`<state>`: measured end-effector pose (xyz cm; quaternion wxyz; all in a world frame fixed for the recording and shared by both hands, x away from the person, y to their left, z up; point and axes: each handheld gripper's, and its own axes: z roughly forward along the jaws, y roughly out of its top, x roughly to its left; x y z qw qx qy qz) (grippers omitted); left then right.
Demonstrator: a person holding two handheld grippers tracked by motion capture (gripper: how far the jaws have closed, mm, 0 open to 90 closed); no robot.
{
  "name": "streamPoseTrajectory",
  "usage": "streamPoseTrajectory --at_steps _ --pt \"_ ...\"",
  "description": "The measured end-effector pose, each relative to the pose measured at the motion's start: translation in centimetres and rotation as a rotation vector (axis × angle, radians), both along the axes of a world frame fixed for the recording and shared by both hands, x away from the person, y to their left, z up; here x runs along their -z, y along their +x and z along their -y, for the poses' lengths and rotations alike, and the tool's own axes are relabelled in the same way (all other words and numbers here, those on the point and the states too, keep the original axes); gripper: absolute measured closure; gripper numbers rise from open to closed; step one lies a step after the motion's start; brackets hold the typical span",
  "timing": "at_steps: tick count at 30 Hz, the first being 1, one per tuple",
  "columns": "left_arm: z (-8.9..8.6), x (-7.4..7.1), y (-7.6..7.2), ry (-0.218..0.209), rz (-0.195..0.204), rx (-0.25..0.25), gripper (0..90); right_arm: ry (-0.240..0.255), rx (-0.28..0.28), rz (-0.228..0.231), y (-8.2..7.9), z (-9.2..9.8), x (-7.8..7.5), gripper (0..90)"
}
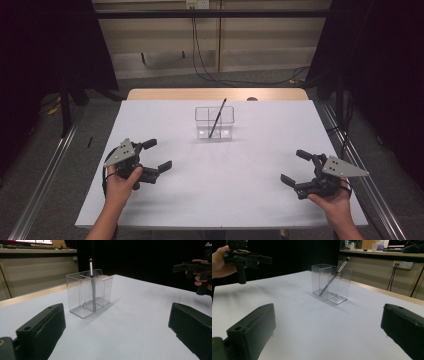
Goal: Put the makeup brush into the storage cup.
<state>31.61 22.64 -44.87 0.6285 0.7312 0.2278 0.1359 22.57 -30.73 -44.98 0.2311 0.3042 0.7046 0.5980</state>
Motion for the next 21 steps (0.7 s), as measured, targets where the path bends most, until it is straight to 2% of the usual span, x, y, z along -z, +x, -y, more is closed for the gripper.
streamPoseTrajectory --at_steps 21 --pt "-1.6 0.2 -0.6 0.0 -0.001 -0.023 1.0 0.005 0.005 0.001 0.0 0.1 0.0 0.0"
